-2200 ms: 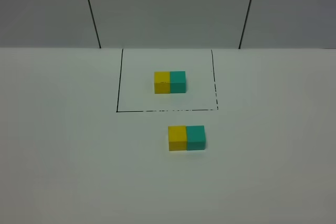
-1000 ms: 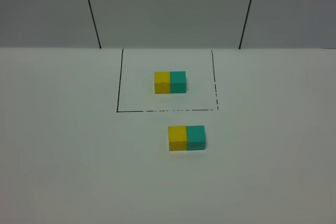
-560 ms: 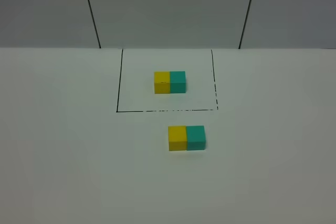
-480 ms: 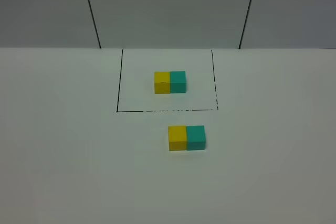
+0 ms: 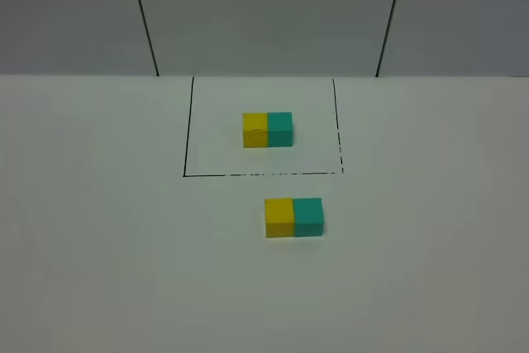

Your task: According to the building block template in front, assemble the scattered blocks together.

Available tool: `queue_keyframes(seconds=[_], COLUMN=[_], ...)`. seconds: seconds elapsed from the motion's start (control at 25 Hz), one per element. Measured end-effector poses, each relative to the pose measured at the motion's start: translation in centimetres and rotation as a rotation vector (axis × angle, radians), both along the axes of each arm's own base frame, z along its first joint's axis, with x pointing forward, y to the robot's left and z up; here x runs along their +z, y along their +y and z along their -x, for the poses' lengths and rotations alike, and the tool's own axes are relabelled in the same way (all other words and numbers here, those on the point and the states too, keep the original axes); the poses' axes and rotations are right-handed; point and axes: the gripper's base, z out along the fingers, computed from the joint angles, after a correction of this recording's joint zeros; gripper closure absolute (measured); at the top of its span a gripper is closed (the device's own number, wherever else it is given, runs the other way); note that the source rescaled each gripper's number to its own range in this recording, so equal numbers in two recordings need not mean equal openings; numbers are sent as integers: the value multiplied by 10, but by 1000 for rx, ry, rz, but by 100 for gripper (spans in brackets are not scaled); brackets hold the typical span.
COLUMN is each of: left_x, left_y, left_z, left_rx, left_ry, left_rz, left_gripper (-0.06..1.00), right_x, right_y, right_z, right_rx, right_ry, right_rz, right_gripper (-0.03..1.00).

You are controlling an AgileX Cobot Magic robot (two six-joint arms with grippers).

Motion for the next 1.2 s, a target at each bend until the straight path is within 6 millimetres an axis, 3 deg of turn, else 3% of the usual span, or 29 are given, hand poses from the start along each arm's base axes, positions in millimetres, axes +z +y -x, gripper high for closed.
queue_keyframes(seconds=[1.2], left_x=[0], left_y=[0], left_z=[0], left_rx=[0], left_ry=[0], left_rz=[-1], left_gripper=[29], right_x=[0], right_y=[0], right_z=[0], right_rx=[-5], right_ry=[-1], right_rz=[-9], right_gripper=[23])
